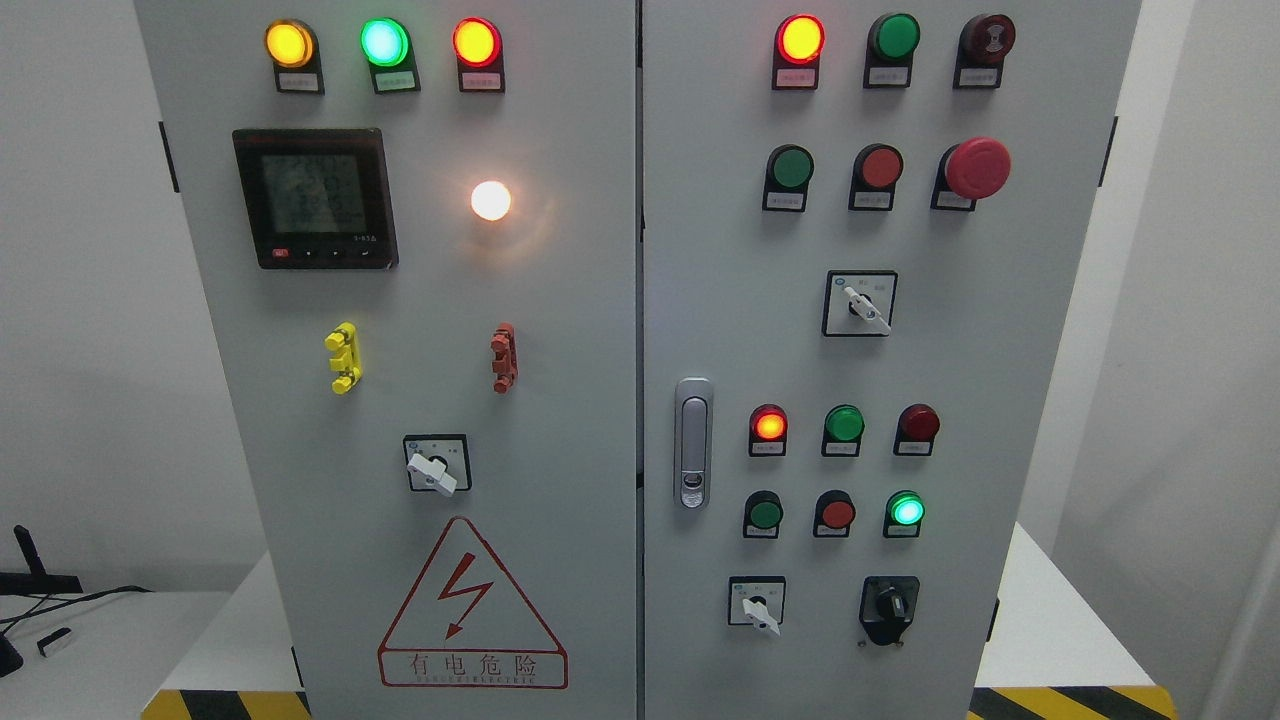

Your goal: Trip black knob to open circuit

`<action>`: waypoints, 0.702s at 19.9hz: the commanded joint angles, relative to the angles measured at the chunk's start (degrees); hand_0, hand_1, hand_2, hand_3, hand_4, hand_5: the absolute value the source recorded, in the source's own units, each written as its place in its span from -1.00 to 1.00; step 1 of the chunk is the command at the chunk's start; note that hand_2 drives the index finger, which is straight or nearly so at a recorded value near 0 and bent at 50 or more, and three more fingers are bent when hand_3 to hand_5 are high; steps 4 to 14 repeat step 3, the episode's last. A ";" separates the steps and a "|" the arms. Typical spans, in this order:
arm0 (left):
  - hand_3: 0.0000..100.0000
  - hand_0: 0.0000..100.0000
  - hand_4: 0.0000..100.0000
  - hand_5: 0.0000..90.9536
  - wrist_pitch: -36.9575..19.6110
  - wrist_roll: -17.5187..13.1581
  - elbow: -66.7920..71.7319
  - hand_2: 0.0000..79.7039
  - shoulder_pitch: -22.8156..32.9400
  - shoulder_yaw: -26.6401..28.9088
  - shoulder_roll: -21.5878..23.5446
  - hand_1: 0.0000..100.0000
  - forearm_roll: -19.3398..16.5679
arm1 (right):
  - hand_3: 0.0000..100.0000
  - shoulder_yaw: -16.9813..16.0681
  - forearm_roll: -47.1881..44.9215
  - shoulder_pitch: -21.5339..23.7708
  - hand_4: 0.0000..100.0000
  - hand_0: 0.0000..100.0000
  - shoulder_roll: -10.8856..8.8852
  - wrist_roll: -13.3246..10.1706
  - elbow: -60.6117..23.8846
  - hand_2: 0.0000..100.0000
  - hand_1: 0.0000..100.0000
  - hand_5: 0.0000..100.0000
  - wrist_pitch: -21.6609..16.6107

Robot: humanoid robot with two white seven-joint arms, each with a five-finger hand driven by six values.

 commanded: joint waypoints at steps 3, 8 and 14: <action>-1.00 -0.76 -1.00 -1.00 -0.04 -0.04 0.04 -1.00 0.00 0.00 0.04 -0.22 -1.76 | -0.87 -0.16 -0.02 -0.77 -1.00 -0.80 -0.02 0.02 -0.46 -1.00 -0.85 -1.00 0.03; -1.00 -0.76 -1.00 -1.00 -0.04 -0.04 0.04 -1.00 0.00 0.00 0.04 -0.22 -1.76 | -0.87 -0.16 -0.02 -0.77 -1.00 -0.80 -0.02 0.02 -0.46 -1.00 -0.85 -1.00 0.03; -1.00 -0.76 -1.00 -1.00 -0.04 -0.04 0.04 -1.00 0.00 0.00 0.04 -0.22 -1.76 | -0.87 -0.16 -0.02 -0.77 -1.00 -0.80 -0.02 0.02 -0.46 -1.00 -0.85 -1.00 0.03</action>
